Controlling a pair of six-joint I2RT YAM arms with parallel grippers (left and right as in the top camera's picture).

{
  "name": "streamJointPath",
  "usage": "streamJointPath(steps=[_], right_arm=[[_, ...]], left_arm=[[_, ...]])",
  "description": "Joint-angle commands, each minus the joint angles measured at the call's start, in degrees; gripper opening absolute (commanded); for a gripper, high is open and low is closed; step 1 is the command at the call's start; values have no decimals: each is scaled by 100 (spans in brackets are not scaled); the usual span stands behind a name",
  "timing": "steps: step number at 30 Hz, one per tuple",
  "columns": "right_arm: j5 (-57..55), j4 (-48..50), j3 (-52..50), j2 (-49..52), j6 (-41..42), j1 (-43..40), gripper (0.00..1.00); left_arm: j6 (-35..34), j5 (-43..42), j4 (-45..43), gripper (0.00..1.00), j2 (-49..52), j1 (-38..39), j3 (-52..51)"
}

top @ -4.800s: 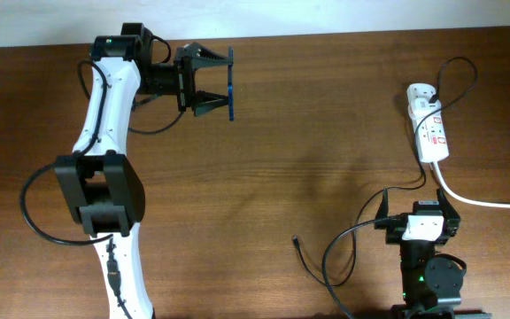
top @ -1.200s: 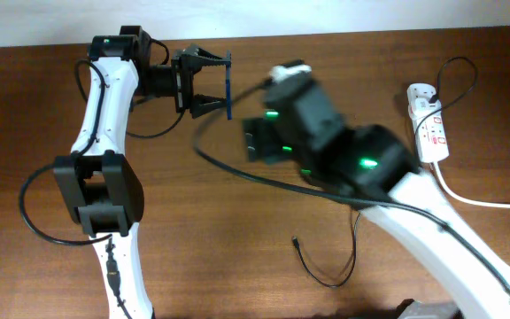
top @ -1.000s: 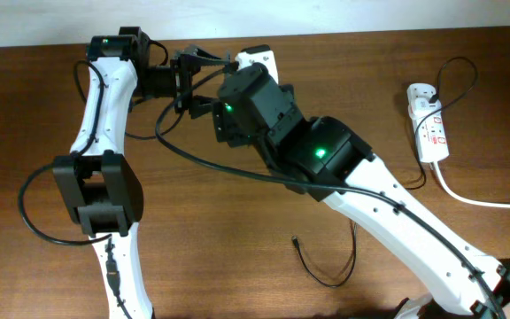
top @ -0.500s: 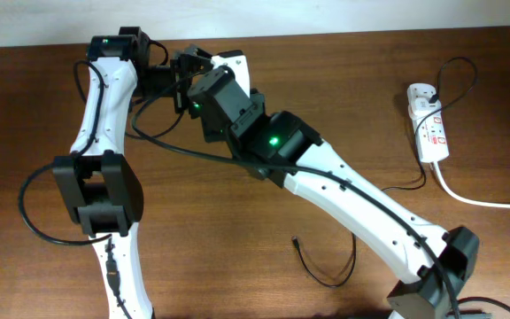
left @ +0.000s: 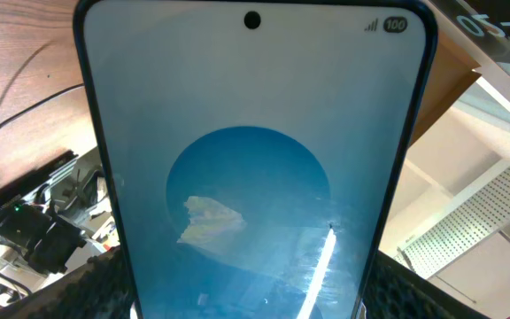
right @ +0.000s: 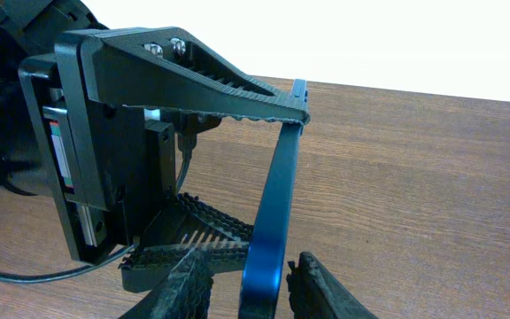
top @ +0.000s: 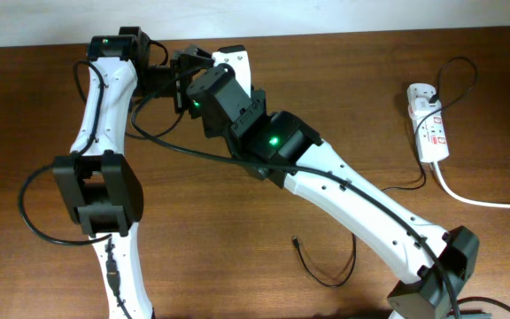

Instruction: Plug charger to phone and switch on socket

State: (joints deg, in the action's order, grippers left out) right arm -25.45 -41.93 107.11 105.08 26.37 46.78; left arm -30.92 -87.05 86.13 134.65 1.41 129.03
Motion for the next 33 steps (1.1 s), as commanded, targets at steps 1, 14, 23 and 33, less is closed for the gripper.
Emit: streamJointPath(steps=[1,14,23,33], right_arm=[[-96,11,90,42,-15,28,32],[-363,15,90,149,-11,31,22],[-374,-26,90,149,13,46,8],[-782,-31,92,136,1753,2,4]], left_arm=[[98,-315,9,80,-42,-46,142],[96,-262,11,79,-42,68,142],[94,-280,11,81,-42,160,142],[96,114,-13,99,-42,157,142]])
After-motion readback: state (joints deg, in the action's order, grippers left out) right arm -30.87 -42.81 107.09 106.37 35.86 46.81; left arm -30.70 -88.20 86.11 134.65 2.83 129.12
